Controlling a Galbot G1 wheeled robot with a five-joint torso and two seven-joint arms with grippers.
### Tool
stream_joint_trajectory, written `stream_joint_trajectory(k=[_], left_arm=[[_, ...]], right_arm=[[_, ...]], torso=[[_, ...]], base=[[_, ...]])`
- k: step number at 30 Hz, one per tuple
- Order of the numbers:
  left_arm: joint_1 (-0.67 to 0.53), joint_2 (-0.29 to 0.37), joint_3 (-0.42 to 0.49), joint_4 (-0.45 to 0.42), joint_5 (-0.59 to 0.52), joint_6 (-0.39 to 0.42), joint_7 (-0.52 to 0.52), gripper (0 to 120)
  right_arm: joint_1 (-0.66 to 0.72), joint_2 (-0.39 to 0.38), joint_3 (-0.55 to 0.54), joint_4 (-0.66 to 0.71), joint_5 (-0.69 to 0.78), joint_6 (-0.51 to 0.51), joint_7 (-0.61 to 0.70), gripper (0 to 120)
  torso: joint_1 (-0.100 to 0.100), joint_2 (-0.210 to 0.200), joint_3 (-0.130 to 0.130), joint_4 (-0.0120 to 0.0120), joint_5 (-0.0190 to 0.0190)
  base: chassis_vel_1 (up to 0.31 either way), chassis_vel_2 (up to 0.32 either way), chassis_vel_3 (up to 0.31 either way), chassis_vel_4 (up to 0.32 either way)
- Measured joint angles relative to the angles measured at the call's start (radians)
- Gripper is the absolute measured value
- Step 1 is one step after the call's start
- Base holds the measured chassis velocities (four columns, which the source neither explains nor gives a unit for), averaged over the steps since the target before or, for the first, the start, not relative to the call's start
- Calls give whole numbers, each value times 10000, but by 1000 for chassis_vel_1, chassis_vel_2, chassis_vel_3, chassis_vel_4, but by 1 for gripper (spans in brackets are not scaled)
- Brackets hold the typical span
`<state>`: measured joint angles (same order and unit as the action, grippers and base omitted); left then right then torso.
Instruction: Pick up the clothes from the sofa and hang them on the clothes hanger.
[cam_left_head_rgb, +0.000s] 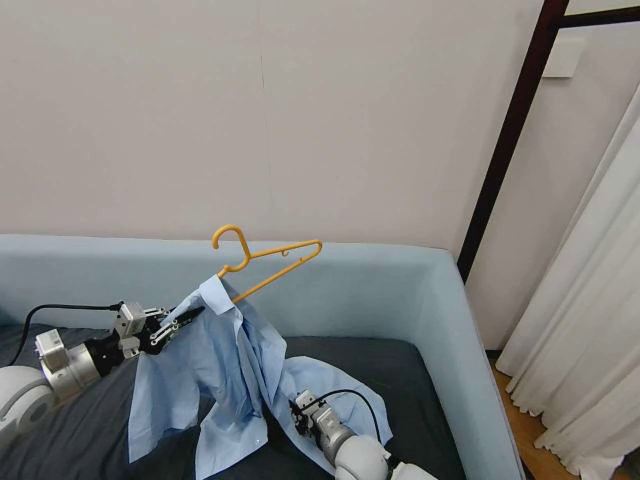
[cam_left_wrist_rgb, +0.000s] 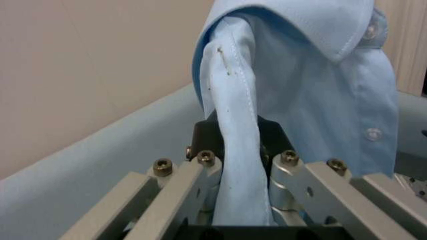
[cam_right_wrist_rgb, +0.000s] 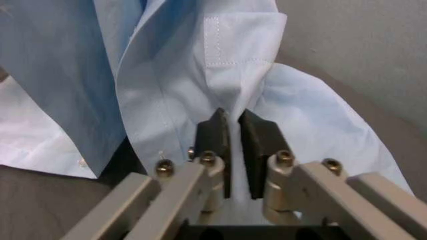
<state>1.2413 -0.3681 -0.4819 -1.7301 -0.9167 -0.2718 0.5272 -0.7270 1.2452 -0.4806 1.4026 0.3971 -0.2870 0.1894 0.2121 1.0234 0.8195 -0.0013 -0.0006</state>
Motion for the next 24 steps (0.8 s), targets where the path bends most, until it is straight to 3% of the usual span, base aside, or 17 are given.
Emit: stream_joint_trajectory(k=[3, 6, 18, 24], left_arm=[[-1, -48, 1, 2, 35, -15, -41, 7], [-2, -76, 1, 13, 55, -33, -50, 7], [-194, -313, 73, -66, -192, -378, -230, 7], [-900, -442, 254, -300, -842, -513, -354, 7]], right_arm=[[-20, -190, 169, 142, 231, 206, -286, 0], [-28, -359, 408, 349, 532, 378, -550, 0], [286, -1811, 3053, 2046, 3399, 1773, -4224, 0], [528, -2168, 4061, 3048, 4490, 1630, -4305, 0]], torso=[[0, 1, 0, 0, 0], [0, 1, 0, 0, 1], [0, 1, 0, 0, 0], [1, 1, 0, -1, 2]], base=[[0, 0, 0, 0], [0, 0, 0, 0], [0, 0, 0, 0], [0, 0, 0, 0]])
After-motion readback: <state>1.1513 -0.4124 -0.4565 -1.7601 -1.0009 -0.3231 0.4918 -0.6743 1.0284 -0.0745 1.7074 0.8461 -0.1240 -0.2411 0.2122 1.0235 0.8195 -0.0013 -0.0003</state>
